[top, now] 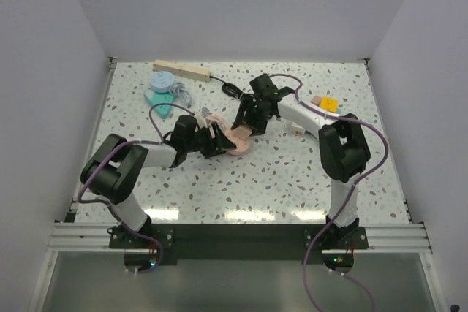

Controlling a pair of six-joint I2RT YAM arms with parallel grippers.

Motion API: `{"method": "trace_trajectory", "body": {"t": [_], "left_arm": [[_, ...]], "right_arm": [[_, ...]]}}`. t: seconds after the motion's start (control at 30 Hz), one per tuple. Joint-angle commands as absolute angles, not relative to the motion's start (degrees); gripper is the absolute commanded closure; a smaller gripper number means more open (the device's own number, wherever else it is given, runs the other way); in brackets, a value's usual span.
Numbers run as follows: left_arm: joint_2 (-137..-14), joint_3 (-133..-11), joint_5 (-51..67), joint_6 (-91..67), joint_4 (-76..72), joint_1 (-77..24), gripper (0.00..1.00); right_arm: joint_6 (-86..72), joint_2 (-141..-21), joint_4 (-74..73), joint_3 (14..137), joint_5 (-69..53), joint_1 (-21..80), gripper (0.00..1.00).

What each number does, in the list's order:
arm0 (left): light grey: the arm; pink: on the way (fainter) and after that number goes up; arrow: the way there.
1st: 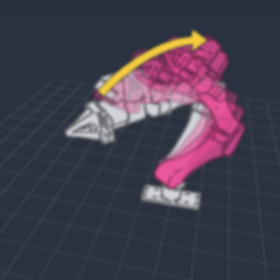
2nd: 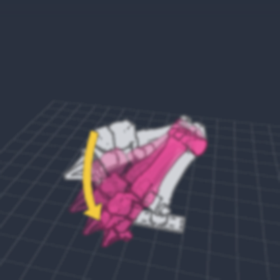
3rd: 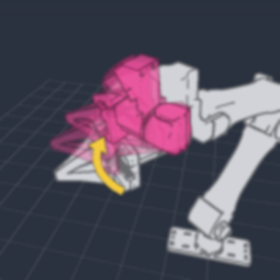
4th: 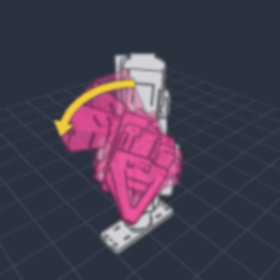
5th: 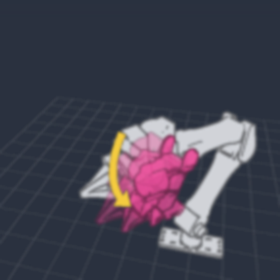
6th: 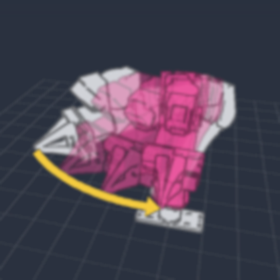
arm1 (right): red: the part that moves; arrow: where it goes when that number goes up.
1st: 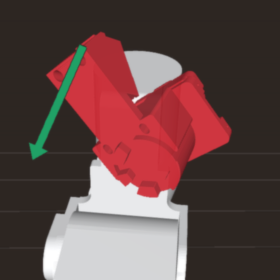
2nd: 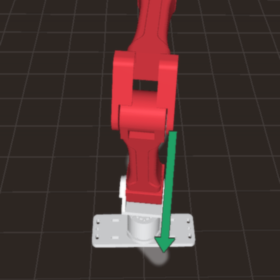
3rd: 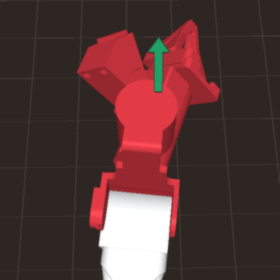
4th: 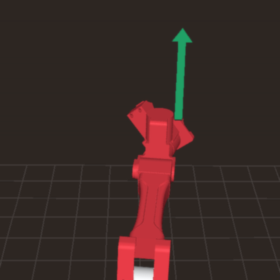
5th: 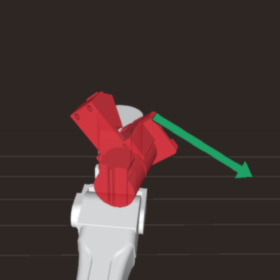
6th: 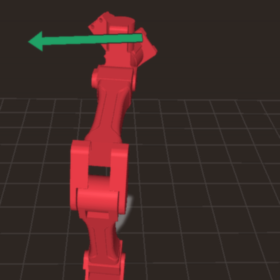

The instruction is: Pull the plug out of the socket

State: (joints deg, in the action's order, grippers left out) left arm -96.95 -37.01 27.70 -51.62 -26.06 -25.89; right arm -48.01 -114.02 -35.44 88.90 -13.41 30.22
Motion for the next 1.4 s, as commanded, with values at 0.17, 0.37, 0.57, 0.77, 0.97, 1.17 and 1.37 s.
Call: {"method": "trace_trajectory", "body": {"t": [0.17, 0.37, 0.57, 0.77, 0.97, 1.17, 1.37], "left_arm": [[-98.9, -40.6, 25.7, -53.3, -31.1, -27.1, 0.38], [-101.0, -43.1, 26.2, -54.1, -31.5, -28.7, 0.69], [-100.8, -43.4, 24.3, -53.0, -28.6, -28.7, 1.0], [-101.2, -42.1, 20.7, -50.6, -24.0, -27.6, 1.0], [-101.1, -38.8, 21.6, -49.9, -25.2, -25.1, 1.0], [-100.9, -40.8, 22.8, -51.3, -25.7, -25.0, 1.0], [-99.1, -45.3, 22.3, -53.1, -25.1, -25.3, 1.0]], "right_arm": [[-52.6, -105.6, -27.3, 84.1, -20.7, 30.8, 1.0], [-54.2, -104.6, -23.3, 83.1, -21.8, 31.4, 1.0], [-53.6, -104.2, -25.3, 84.0, -21.1, 31.3, 1.0], [-48.1, -105.4, -31.1, 89.5, -27.6, 27.6, 1.0], [-34.6, -105.4, -47.1, 94.8, -29.8, 17.9, 1.0], [-42.6, -99.5, -37.6, 84.0, -24.9, 21.0, 1.0], [-52.8, -94.0, -24.7, 74.0, -12.4, 29.7, 1.0]]}}
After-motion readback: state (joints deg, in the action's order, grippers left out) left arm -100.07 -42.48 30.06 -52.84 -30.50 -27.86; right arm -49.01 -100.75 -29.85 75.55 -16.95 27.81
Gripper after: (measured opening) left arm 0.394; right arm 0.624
